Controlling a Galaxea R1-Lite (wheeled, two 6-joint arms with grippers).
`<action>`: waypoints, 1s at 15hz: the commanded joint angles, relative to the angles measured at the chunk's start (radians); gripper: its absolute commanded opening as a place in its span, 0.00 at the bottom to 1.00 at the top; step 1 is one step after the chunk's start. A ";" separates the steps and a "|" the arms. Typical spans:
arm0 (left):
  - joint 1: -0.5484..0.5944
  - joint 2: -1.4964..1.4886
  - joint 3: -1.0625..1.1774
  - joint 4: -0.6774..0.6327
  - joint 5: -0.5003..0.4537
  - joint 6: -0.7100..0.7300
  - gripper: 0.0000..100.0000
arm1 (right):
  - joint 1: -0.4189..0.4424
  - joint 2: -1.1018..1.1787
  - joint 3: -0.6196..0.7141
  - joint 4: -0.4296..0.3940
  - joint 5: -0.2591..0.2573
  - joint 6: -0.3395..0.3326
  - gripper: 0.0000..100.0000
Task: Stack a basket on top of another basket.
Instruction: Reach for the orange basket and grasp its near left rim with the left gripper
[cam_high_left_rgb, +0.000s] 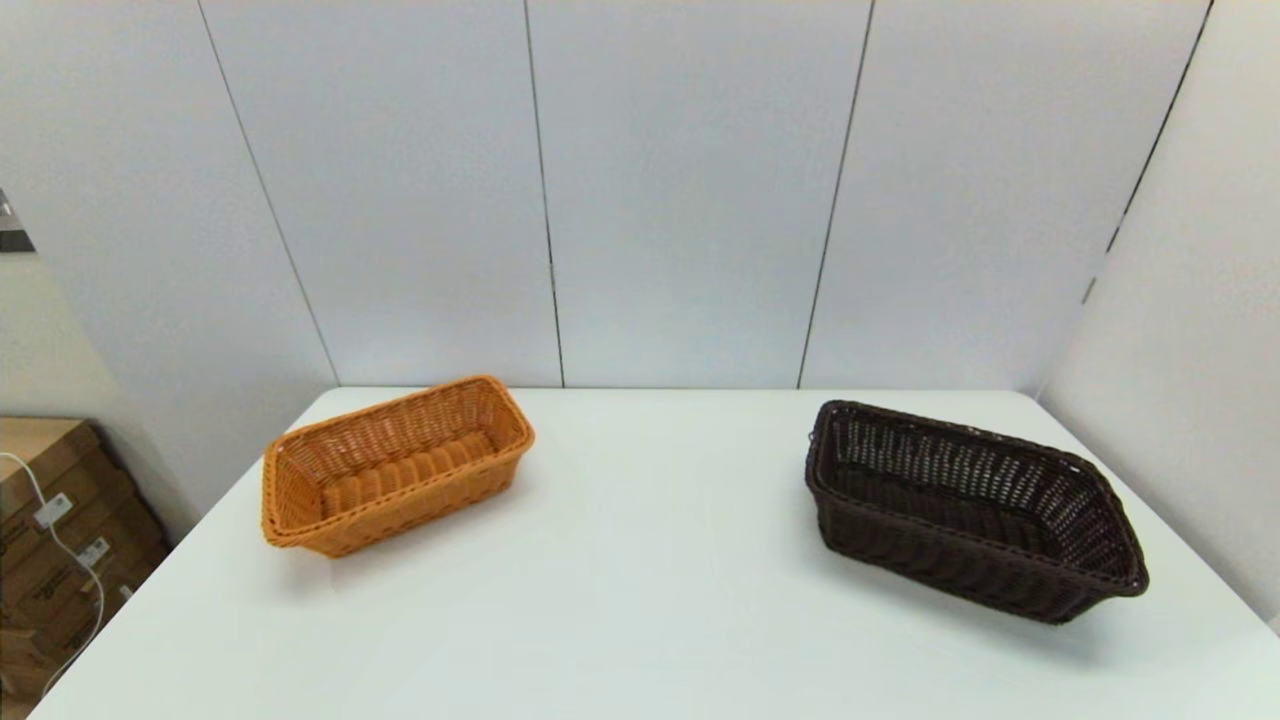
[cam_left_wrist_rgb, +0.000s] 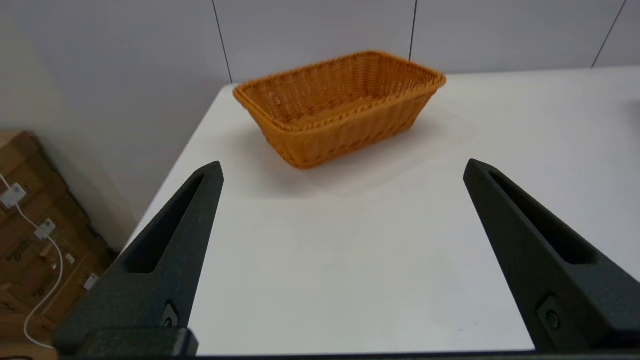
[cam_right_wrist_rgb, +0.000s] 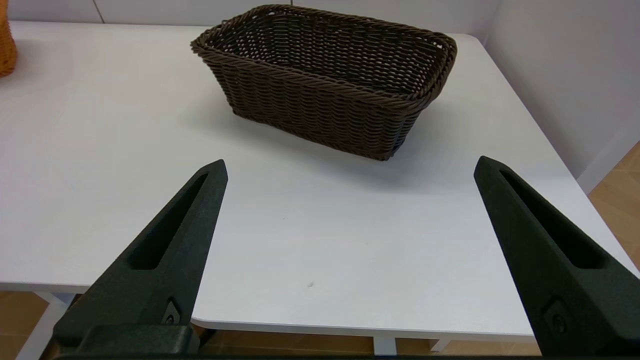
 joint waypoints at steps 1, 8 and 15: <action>0.000 0.178 -0.268 0.148 0.000 -0.022 1.00 | 0.000 0.000 0.000 0.003 0.000 0.000 1.00; 0.000 0.812 -0.562 0.141 0.105 -0.421 1.00 | 0.000 0.000 0.000 0.001 0.000 -0.002 1.00; 0.002 1.298 -0.708 0.141 0.140 -0.688 1.00 | 0.000 0.000 0.000 0.001 0.000 -0.002 1.00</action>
